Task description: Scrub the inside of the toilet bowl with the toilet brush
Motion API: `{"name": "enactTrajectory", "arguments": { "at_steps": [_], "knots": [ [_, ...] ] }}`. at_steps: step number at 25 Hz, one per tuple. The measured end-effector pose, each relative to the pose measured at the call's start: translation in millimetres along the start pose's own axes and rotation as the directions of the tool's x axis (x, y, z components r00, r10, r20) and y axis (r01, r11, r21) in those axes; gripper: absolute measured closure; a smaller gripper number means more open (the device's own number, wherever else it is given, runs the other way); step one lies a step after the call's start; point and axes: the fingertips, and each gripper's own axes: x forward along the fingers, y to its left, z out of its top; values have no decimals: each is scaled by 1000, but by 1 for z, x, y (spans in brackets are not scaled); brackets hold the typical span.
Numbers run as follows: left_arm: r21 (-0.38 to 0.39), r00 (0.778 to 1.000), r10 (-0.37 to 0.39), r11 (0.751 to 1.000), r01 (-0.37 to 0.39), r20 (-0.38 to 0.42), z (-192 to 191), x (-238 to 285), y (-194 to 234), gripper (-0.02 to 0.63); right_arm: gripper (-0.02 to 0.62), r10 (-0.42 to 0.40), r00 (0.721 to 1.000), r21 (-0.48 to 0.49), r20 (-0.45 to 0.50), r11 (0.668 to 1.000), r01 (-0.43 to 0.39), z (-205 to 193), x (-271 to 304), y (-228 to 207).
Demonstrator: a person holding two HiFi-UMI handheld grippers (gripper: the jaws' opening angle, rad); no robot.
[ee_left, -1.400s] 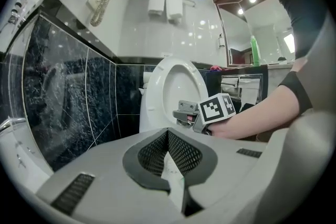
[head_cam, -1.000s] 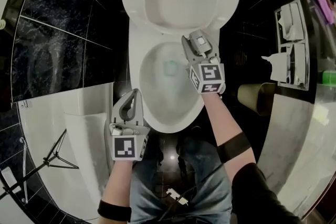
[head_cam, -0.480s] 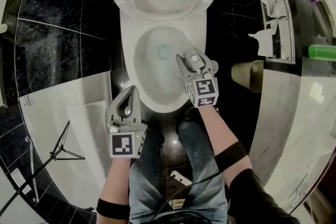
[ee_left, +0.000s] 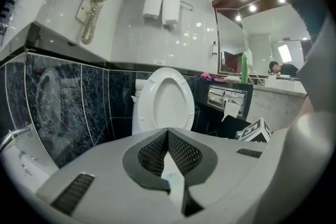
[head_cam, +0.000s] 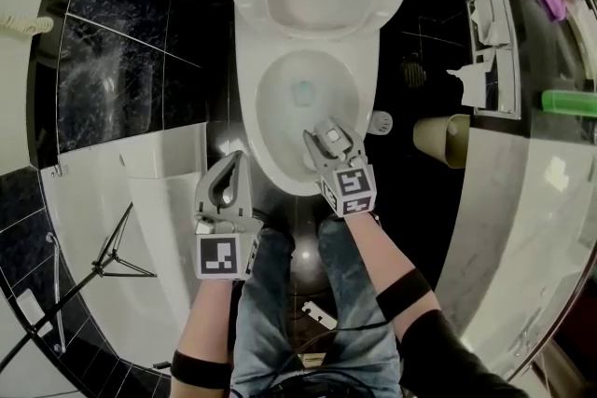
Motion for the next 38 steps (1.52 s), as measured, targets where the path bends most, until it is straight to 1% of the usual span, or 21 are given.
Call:
{"name": "enactTrajectory", "arguments": {
  "at_steps": [2,5,7,11,14,16,20,23,27,33,38],
  "knots": [
    [-4,1000,6,1000,-6,6,-1,-2,7,606,341,23,1000,12,1,1000,-23,3,9,15],
    [-7,1000,14,1000,-14,6,-4,-5,17,606,341,44,999,70,24,996,-46,11,26,32],
    [-11,1000,20,1000,-20,9,-5,-7,22,606,341,51,998,92,37,994,-54,16,37,42],
    [-9,999,35,999,-35,11,-10,-8,35,606,341,70,996,72,56,995,-74,28,63,58],
    [-15,998,56,998,-56,20,-14,-4,47,606,341,75,993,67,89,995,-81,40,81,58],
    [-8,997,64,998,-64,37,-15,-1,52,606,341,71,991,65,117,995,-79,47,96,53],
    [3,996,76,997,-76,44,-23,9,58,606,341,72,982,56,175,995,-83,71,126,41],
    [-4,994,91,996,-91,61,-31,17,63,606,341,74,973,36,221,996,-84,91,147,30],
    [6,991,106,994,-106,81,-42,31,65,606,341,55,959,38,280,997,-69,114,168,2],
    [0,992,100,995,-100,74,-55,50,51,606,341,-10,934,64,356,998,-14,137,169,-50],
    [31,994,73,997,-76,86,-54,64,34,606,341,-81,919,57,386,996,64,144,149,-102]
  ]
}}
